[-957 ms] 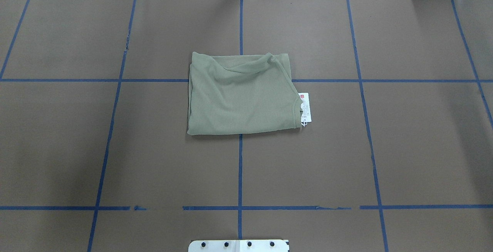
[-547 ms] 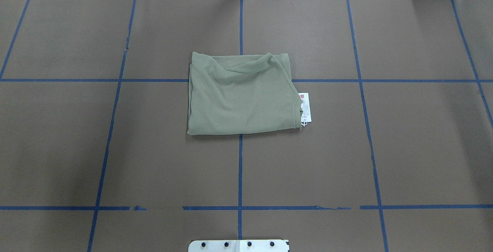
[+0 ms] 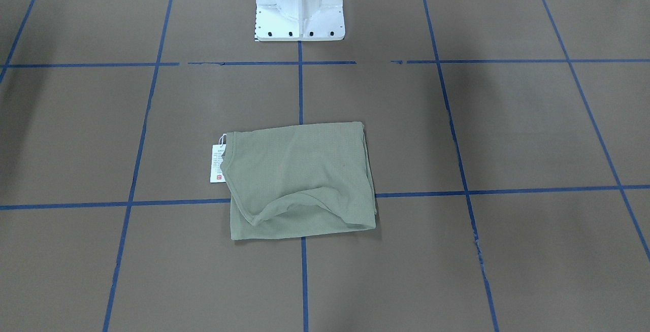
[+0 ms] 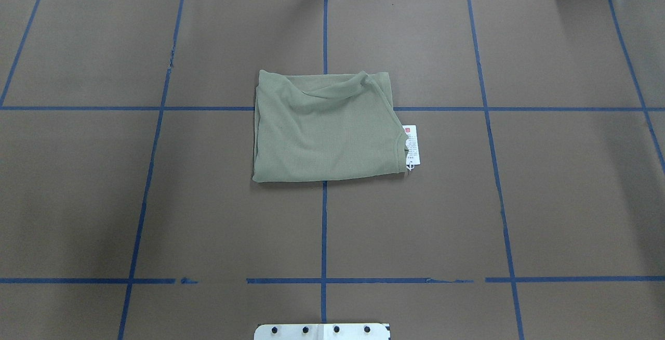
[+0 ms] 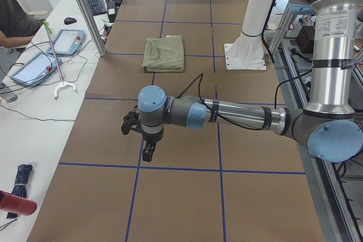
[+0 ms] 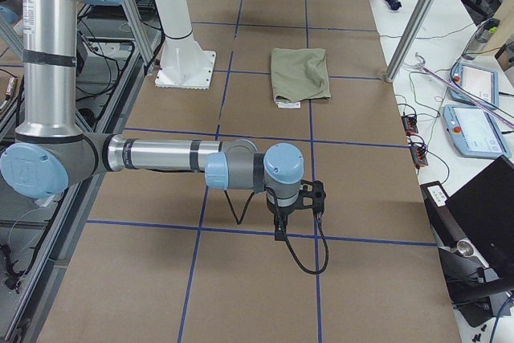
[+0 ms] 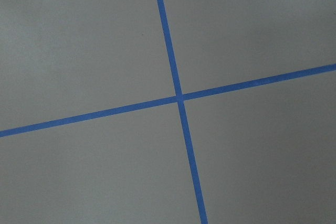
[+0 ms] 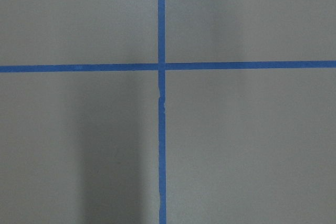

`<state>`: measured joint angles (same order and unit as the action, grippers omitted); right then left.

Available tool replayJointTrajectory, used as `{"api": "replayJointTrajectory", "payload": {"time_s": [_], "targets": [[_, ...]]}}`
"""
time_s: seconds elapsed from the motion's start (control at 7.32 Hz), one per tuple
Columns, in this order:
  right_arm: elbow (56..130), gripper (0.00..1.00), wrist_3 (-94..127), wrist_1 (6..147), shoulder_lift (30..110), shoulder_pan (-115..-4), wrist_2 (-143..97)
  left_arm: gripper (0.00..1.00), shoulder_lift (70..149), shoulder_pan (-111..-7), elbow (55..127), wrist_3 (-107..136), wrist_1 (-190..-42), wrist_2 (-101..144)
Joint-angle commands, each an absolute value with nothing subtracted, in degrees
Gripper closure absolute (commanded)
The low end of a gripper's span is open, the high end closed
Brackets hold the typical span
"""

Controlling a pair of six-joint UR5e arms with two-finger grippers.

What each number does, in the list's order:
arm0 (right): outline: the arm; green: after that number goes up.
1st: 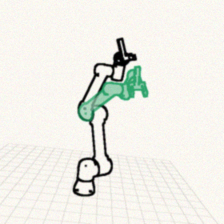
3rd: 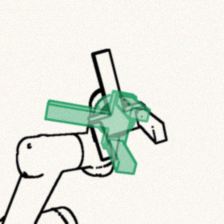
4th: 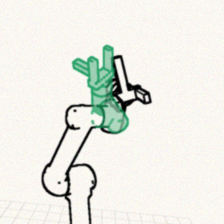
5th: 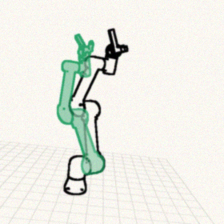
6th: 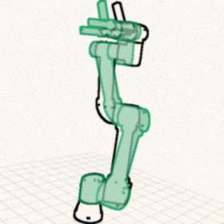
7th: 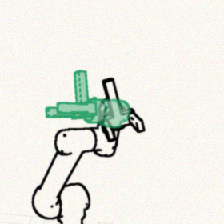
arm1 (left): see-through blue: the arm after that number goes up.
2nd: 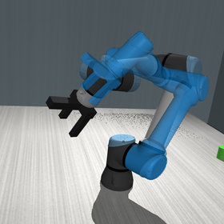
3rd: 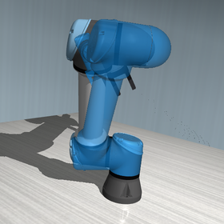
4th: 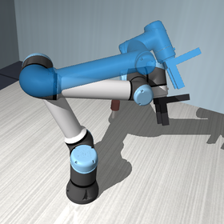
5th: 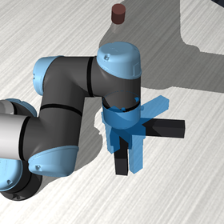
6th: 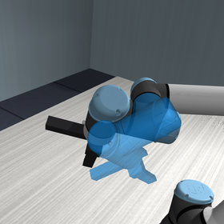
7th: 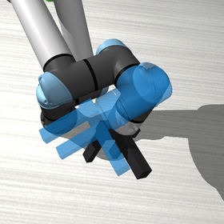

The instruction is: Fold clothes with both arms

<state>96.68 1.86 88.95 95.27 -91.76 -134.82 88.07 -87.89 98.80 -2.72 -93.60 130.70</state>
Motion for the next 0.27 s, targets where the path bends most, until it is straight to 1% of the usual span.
{"api": "replayJointTrajectory", "payload": {"time_s": [0.0,0.14], "targets": [[96.68,0.00,1.85,88.95,95.27,-91.76,-134.82,0.00,88.07,-87.89,98.79,-2.72,-93.60,130.69],[96.59,0.00,1.85,88.95,95.27,-91.76,-134.82,0.00,88.07,-87.89,98.79,-2.72,-93.60,130.69]]}}
